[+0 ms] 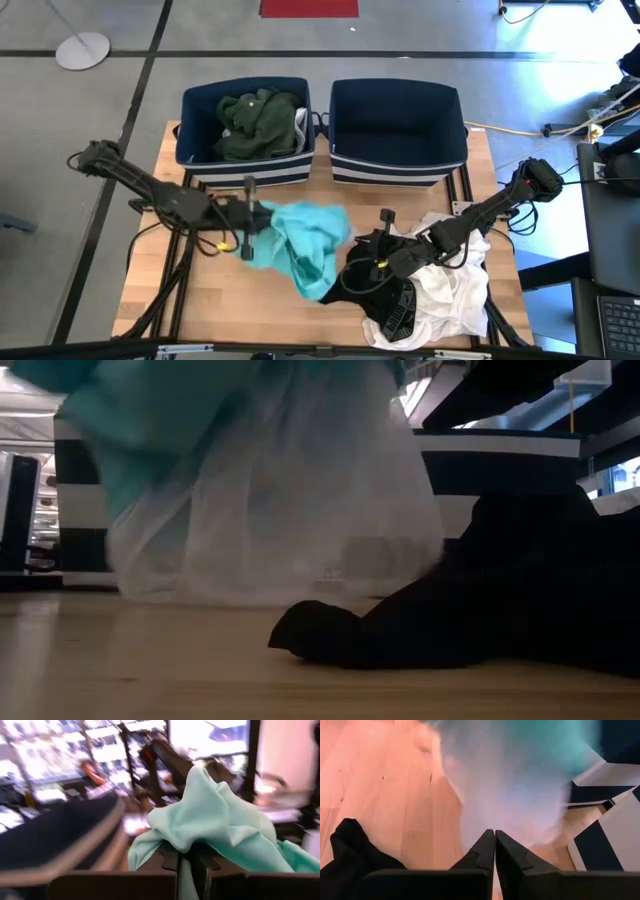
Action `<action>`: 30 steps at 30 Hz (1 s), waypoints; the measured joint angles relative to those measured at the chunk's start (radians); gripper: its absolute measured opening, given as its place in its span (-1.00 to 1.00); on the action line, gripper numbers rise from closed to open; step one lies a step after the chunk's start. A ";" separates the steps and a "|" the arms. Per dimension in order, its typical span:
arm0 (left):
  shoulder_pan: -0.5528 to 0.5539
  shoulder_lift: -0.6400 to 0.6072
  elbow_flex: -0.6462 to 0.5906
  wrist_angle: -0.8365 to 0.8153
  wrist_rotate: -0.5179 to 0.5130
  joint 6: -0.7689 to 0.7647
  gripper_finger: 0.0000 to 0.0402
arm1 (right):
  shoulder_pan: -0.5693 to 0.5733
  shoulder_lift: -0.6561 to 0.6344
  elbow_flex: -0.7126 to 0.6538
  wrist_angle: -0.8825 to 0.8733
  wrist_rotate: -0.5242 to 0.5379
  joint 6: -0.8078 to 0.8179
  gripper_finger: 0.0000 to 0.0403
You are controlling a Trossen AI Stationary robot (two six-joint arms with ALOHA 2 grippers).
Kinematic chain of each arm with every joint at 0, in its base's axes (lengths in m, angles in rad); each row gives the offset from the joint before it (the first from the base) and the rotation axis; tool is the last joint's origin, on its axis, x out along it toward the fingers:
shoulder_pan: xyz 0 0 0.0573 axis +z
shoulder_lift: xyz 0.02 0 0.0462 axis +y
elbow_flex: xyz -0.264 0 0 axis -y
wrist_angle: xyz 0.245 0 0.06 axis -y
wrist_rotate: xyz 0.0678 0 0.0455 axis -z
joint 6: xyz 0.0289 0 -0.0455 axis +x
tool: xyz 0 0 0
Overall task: Sort clothes
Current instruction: Put the blue shorts into the left blue bin
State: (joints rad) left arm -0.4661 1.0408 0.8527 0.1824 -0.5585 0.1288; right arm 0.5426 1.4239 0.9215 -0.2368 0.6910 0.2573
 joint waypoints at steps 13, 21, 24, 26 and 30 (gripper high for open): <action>0.120 -0.066 0.261 0.050 -0.161 0.414 -0.98 | 0.000 0.000 0.000 0.001 -0.001 0.004 -0.92; 0.265 -0.074 0.355 0.166 -0.182 0.653 -0.98 | 0.000 0.000 -0.001 0.002 -0.002 0.004 -0.92; 0.335 -0.072 0.357 0.301 -0.182 0.760 -0.99 | 0.000 0.000 -0.001 0.002 0.000 0.004 -0.92; 0.379 -0.072 0.358 0.400 -0.183 0.841 -0.98 | 0.000 0.000 -0.001 0.002 0.009 0.004 -0.92; 0.466 -0.072 0.358 0.584 -0.183 0.994 -0.98 | 0.000 0.000 -0.001 0.002 0.033 0.000 -0.92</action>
State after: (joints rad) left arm 0.0000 0.9688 1.2104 0.7664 -0.7418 1.1225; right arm 0.5426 1.4239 0.9207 -0.2350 0.7238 0.2575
